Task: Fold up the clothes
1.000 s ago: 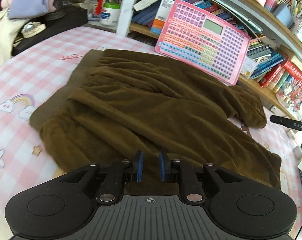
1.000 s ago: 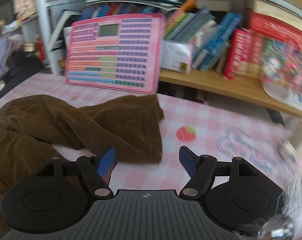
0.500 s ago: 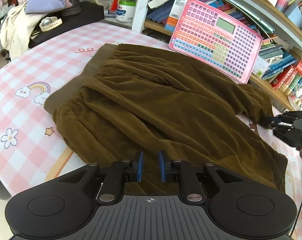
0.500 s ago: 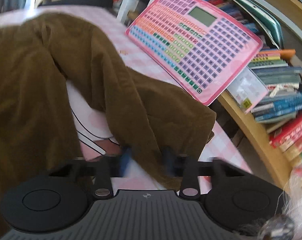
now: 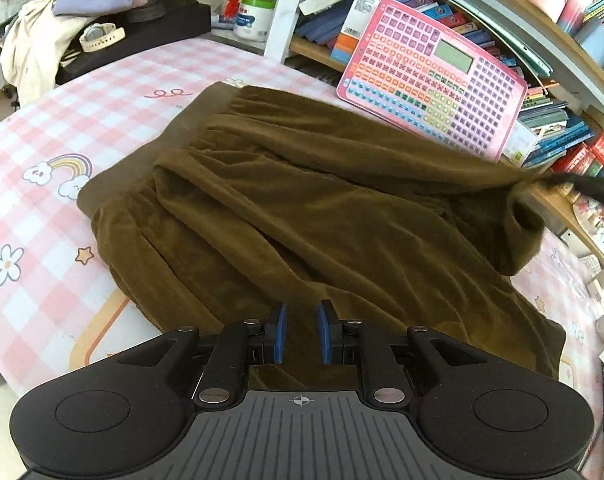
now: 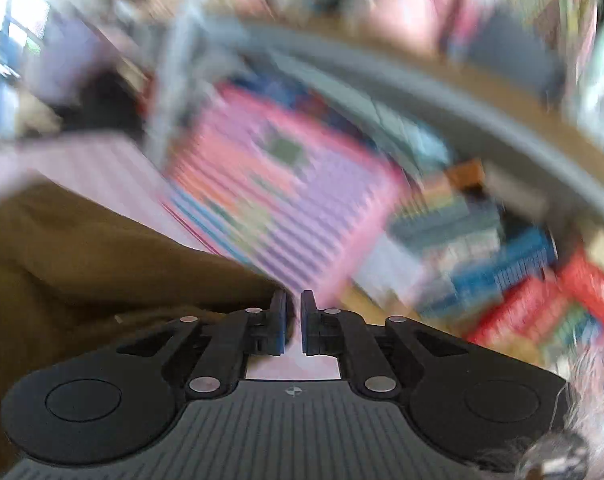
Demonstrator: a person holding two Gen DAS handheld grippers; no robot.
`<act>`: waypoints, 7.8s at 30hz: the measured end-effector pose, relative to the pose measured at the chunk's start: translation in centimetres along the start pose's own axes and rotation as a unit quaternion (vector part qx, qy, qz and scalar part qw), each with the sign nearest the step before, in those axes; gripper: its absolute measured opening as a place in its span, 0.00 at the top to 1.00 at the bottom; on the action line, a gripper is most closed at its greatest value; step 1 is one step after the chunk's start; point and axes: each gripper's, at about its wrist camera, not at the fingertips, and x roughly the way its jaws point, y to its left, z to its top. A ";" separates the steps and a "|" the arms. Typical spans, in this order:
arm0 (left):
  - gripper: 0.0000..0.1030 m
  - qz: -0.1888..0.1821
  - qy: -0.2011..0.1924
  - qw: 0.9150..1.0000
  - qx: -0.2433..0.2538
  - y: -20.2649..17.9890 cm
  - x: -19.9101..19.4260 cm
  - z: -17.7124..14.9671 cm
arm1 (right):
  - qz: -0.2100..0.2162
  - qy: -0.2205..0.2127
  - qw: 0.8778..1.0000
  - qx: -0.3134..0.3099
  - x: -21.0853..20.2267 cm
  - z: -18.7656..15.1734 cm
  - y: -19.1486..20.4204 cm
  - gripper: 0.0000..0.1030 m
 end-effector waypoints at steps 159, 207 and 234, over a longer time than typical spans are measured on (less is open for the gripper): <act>0.80 -0.107 -0.034 0.994 -0.012 9.1 0.6 6.0 | -0.006 0.113 0.939 0.326 -13.6 -12.1 11.6 0.66; 0.79 -0.069 0.000 0.989 0.131 14.0 9.7 13.8 | -0.205 0.220 0.913 0.275 -14.2 -14.4 18.1 0.69; 0.87 -0.137 -0.047 0.987 0.068 17.5 3.7 12.1 | -0.212 0.227 0.912 0.266 -16.5 -14.8 21.6 0.73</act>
